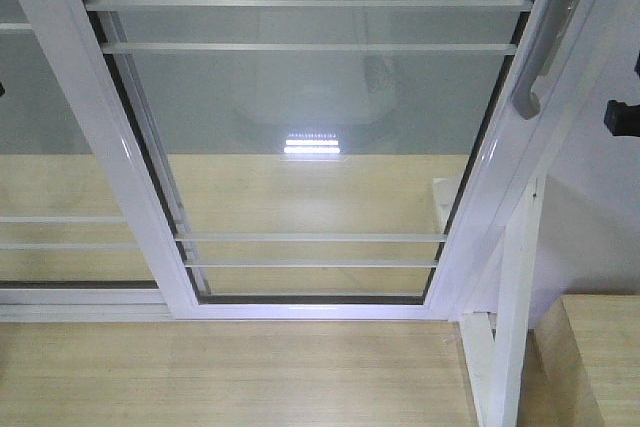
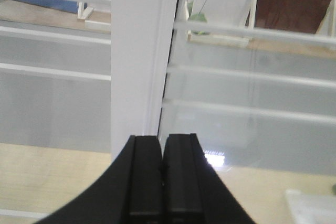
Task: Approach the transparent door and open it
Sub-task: 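Close the right gripper around the vertical silver handle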
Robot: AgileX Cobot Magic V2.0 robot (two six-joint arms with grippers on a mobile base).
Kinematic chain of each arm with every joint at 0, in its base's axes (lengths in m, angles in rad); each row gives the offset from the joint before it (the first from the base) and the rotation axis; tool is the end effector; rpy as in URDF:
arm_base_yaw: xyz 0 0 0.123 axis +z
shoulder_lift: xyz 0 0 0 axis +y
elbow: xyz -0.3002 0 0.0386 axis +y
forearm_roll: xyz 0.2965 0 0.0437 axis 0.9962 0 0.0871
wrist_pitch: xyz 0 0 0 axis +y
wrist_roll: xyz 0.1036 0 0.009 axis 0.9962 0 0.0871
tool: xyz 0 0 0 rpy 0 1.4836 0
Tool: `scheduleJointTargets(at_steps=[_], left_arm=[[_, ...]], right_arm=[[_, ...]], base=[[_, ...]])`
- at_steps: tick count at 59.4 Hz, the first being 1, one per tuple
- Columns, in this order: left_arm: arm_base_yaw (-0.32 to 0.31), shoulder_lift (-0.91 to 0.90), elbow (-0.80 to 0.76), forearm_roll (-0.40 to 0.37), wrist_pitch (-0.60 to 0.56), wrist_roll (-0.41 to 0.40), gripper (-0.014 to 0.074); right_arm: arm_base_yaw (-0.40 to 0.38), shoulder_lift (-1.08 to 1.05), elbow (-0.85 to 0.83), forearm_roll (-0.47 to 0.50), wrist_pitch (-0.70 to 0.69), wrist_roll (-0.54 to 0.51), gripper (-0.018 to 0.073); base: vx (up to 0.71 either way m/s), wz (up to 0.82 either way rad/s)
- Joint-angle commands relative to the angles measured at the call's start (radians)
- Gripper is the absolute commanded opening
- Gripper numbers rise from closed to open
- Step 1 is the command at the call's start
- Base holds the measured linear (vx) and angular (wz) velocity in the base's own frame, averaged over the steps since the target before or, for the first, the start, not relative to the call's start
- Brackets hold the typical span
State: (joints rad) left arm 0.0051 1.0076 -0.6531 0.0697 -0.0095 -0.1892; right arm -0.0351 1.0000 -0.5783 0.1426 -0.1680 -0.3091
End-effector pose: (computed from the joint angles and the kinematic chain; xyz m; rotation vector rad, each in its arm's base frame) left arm 0.2661 0.0013 0.3089 -0.1134 1.8259 -0.0812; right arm 0.2609 -0.0116 0.2975 -0.0986 1.7391 -0.1701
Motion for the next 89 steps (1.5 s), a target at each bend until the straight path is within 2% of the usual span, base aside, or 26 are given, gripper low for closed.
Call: scheduleJointTargets(at_steps=[1, 6, 12, 18, 24, 33, 42, 70, 81, 89], left_arm=[[-0.004, -0.005, -0.034, 0.001, -0.064, 0.081, 0.0186], [-0.004, 0.003, -0.034, -0.001, -0.068, 0.131, 0.0269], [-0.005, 0.005, -0.034, -0.002, -0.072, 0.134, 0.0381], [-0.005, 0.004, -0.034, -0.002, -0.072, 0.134, 0.0452], [-0.005, 0.004, -0.034, -0.002, -0.071, 0.134, 0.0491], [-0.005, 0.004, -0.034, -0.002, -0.069, 0.134, 0.0492], [-0.005, 0.004, -0.034, -0.002, -0.060, 0.134, 0.0492], [-0.005, 0.004, -0.034, -0.002, -0.057, 0.134, 0.0492], [-0.005, 0.004, -0.034, -0.002, -0.057, 0.134, 0.0492], [-0.005, 0.004, -0.034, -0.002, -0.057, 0.135, 0.0492]], right_arm=[[-0.002, 0.018, -0.034, -0.002, -0.109, 0.020, 0.0514], [-0.001, 0.054, -0.034, -0.004, -0.127, 0.069, 0.0546], [0.017, 0.116, -0.035, -0.047, -0.157, 0.085, 0.0542], [0.030, 0.175, -0.035, -0.086, -0.225, 0.091, 0.0532], [0.028, 0.245, -0.035, -0.092, -0.353, 0.136, 0.0521], [0.028, 0.361, -0.052, -0.143, -0.496, 0.154, 0.0519], [0.028, 0.469, -0.150, -0.164, -0.498, 0.205, 0.0519], [0.028, 0.770, -0.517, -0.172, -0.495, 0.205, 0.0515], [0.028, 0.822, -0.582, -0.175, -0.463, 0.209, 0.0411], [0.038, 0.821, -0.592, -0.196, -0.435, 0.258, 0.0323]], base=[[0.00, 0.00], [0.00, 0.00], [0.00, 0.00], [0.00, 0.00], [0.00, 0.00], [0.00, 0.00], [0.00, 0.00], [0.00, 0.00], [0.00, 0.00], [0.00, 0.00]])
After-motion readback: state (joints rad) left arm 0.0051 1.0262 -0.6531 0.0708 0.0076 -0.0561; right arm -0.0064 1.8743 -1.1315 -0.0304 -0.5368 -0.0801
